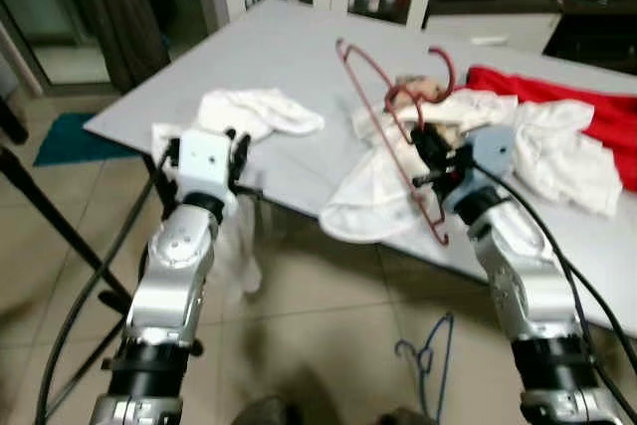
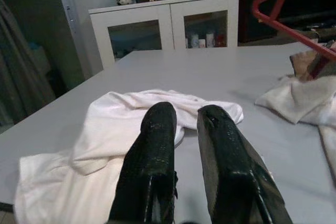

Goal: Hang hanger

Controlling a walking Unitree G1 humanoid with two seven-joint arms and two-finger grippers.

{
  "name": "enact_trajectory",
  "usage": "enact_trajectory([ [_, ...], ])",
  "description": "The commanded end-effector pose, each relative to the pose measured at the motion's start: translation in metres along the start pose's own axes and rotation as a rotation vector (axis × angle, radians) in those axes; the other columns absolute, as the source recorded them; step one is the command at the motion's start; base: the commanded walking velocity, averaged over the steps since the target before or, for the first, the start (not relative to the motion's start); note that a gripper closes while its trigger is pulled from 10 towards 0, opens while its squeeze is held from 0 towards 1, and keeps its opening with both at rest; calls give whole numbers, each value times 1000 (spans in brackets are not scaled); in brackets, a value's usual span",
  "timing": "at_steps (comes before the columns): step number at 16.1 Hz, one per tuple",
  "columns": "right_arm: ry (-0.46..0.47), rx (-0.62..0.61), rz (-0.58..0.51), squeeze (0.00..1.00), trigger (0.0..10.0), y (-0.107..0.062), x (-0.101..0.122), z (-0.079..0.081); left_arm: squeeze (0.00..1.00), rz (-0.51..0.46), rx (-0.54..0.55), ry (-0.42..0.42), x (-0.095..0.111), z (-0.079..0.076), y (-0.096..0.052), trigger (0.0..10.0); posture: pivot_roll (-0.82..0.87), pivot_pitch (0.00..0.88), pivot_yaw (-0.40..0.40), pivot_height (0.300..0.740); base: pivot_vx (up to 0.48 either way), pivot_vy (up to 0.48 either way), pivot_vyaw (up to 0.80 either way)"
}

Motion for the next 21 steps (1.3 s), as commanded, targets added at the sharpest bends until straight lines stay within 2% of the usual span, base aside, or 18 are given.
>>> enact_trajectory([
  [1,2,-28,16,0,10000,-6,-4,-7,0,0,-24,-2,1,-9,5,10000,-17,0,40,740,0,326,0],
  [11,19,-45,15,0,10000,-6,-6,-6,0,24,-39,63,-5,-5,8,10000,-21,0,46,740,0,0,0],
  [18,18,3,20,0,10000,-2,-8,4,0,53,-3,80,-11,5,5,10000,-4,0,40,740,0,0,0],
  [21,18,9,19,0,10000,-2,-8,5,0,53,-2,79,-11,5,5,10000,0,0,42,740,266,0,0],
])
Point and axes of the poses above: a point about 5 cm out from each wrist's last joint towards the gripper, its own y axis pointing out of the wrist towards the gripper, its own x axis along the axis of the wrist's last joint, z = x × y, the point moved 5 cm from there along y, pointing out of the wrist towards the gripper, and after that the axes turned 4 degrees about -y, right-handed, at the moved point
